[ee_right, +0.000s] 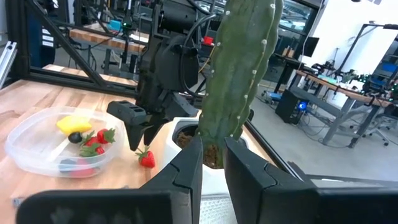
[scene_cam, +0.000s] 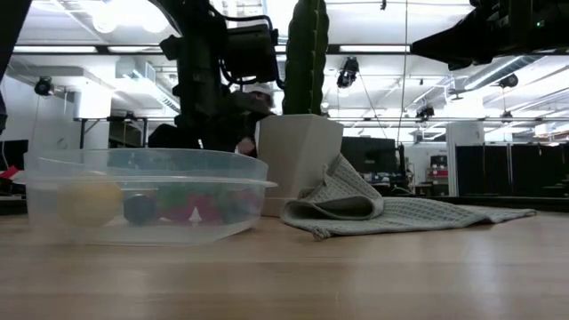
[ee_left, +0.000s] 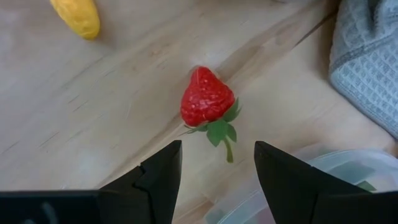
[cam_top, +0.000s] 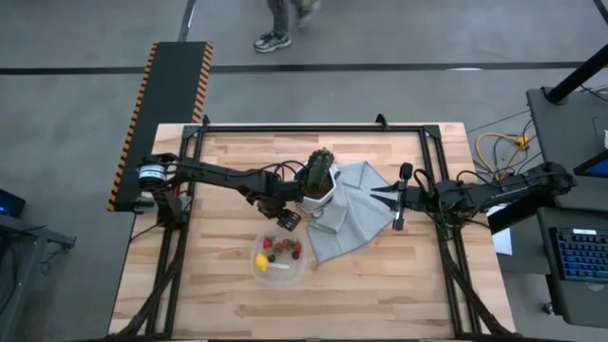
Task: Pick and placing Produce into tupperware
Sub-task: Put the strawberry into the transparent plastic container
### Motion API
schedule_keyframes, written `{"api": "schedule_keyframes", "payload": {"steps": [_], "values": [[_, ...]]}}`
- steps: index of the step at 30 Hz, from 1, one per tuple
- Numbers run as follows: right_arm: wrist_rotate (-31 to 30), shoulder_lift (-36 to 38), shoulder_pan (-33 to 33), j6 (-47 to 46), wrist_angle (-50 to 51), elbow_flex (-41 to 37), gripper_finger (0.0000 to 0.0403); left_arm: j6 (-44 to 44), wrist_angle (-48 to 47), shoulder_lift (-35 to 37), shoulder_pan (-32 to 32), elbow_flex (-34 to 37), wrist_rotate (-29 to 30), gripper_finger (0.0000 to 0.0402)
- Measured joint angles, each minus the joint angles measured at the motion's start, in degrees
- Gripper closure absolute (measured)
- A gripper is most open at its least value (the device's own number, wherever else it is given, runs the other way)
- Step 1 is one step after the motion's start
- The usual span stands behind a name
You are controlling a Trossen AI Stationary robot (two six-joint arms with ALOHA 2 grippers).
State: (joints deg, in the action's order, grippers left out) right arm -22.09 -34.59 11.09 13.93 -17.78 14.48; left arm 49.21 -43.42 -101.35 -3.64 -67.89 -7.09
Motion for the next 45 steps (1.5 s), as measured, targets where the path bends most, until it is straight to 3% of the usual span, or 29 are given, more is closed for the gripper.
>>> {"api": "schedule_keyframes", "payload": {"steps": [45], "values": [[0.01,0.0,0.0,0.03,0.0,0.0,0.0346,-0.04,1.58,-1.74,-0.13,-0.46,-1.14,0.0215]]}}
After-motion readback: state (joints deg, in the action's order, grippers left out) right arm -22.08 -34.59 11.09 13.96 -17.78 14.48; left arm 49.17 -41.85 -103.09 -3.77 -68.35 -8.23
